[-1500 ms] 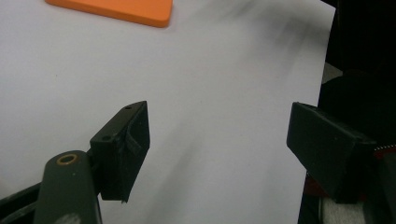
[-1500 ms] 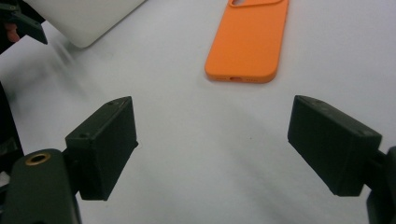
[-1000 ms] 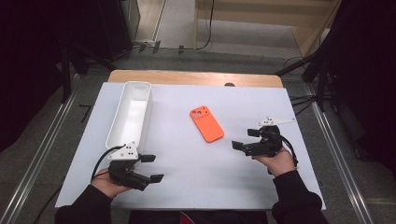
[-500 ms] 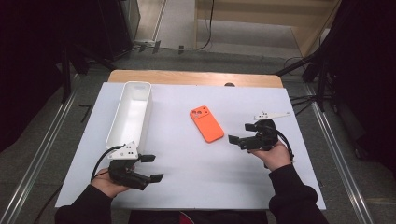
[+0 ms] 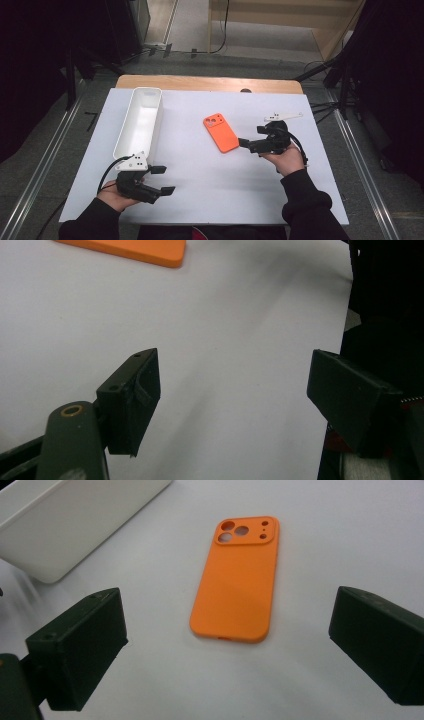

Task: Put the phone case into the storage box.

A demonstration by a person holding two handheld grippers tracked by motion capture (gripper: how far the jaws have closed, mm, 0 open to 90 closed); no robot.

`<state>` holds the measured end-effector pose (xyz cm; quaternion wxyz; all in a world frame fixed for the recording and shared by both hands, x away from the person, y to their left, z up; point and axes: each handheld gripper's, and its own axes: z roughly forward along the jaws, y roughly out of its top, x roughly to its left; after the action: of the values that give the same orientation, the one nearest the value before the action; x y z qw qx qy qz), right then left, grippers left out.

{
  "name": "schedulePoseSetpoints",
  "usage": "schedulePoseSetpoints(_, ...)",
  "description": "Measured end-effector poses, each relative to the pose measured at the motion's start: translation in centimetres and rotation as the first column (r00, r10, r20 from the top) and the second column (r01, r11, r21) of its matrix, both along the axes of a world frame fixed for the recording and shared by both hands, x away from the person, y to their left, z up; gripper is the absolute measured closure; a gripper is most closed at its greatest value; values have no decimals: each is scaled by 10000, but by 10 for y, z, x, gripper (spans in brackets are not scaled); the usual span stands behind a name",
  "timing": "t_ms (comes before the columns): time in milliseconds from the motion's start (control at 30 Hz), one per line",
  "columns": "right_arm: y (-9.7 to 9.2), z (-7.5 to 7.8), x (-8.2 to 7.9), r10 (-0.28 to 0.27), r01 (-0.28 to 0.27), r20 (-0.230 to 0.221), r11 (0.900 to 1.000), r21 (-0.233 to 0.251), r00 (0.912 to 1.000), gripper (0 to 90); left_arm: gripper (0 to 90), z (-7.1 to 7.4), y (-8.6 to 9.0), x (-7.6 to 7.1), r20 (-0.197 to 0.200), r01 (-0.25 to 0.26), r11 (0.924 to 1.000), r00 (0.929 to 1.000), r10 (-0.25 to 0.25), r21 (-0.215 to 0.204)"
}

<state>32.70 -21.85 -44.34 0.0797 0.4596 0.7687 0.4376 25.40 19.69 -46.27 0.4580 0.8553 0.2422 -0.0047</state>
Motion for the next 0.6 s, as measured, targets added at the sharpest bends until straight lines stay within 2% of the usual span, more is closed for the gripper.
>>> schedulePoseSetpoints(400,16,6,17,85,-84,113,9999,-72,9999,10,218,0,1,1,-12,-37,10000,10000,37,-31)
schedulePoseSetpoints(600,21,8,25,-76,80,171,9997,-233,9998,10,218,0,1,1,-17,-10,10000,10000,10,-27)
